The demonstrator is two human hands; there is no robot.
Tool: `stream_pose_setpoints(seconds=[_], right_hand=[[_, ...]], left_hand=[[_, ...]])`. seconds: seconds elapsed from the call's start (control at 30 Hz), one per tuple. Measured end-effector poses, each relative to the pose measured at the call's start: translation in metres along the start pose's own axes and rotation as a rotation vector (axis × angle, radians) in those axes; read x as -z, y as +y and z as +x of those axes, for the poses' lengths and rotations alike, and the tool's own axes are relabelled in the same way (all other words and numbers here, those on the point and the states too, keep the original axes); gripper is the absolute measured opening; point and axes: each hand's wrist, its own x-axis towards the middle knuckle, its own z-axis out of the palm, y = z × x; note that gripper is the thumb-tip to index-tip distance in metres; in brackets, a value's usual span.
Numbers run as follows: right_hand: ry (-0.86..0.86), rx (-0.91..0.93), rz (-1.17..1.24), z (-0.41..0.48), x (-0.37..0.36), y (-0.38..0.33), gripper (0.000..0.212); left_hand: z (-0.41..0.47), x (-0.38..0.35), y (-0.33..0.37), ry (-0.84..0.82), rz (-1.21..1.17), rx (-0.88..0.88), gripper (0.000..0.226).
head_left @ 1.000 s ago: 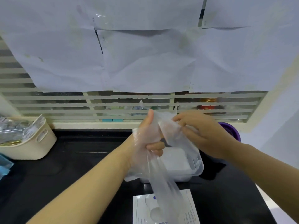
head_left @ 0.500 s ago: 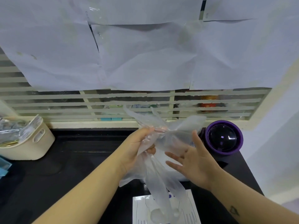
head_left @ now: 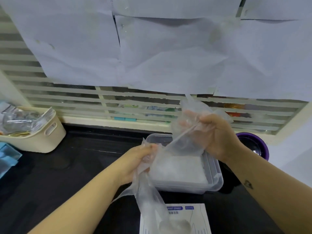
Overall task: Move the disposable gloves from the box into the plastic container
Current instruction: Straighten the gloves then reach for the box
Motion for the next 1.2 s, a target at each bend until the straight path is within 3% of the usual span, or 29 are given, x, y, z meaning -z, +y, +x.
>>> stream_pose_setpoints(seconds=[0.13, 0.2, 0.33, 0.4, 0.47, 0.57, 0.67, 0.73, 0.87, 1.0, 1.2], right_hand=[[-0.181, -0.08, 0.029, 0.014, -0.005, -0.004, 0.053], [-0.258, -0.13, 0.037, 0.02, -0.008, -0.003, 0.056], [-0.41, -0.23, 0.02, 0.028, -0.008, 0.002, 0.045], [-0.323, -0.263, -0.106, 0.032, -0.003, 0.012, 0.026], [-0.107, -0.343, -0.249, 0.038, 0.008, 0.03, 0.016], [0.074, -0.446, -0.463, 0.046, 0.026, 0.061, 0.005], [0.167, -0.463, -0.57, 0.051, 0.035, 0.078, 0.014], [0.217, -0.463, -0.628, 0.053, 0.037, 0.081, 0.021], [0.274, -0.493, -0.683, 0.057, 0.041, 0.085, 0.02], [0.332, -0.469, -0.68, 0.051, 0.042, 0.077, 0.026], [0.307, -0.225, -1.069, 0.037, 0.054, 0.066, 0.067]], left_hand=[[0.001, 0.023, -0.001, 0.38, -0.062, 0.034, 0.02], [0.003, 0.027, 0.008, 0.541, -0.113, -0.038, 0.024], [0.0, 0.026, 0.034, 0.633, -0.064, -0.304, 0.022], [-0.003, 0.026, 0.044, 0.681, 0.013, -0.382, 0.014], [-0.007, 0.027, 0.049, 0.716, 0.102, -0.463, 0.014], [-0.007, 0.026, 0.05, 0.751, 0.399, -0.636, 0.013], [-0.007, 0.012, 0.052, 0.627, 0.946, -0.743, 0.023], [-0.003, -0.005, 0.054, 0.458, 1.344, -0.726, 0.028], [0.031, -0.033, 0.033, 0.098, 1.841, -0.403, 0.034], [0.062, -0.036, 0.005, -0.087, 1.957, -0.101, 0.033], [0.087, -0.044, -0.009, -0.169, 1.921, -0.036, 0.034]])
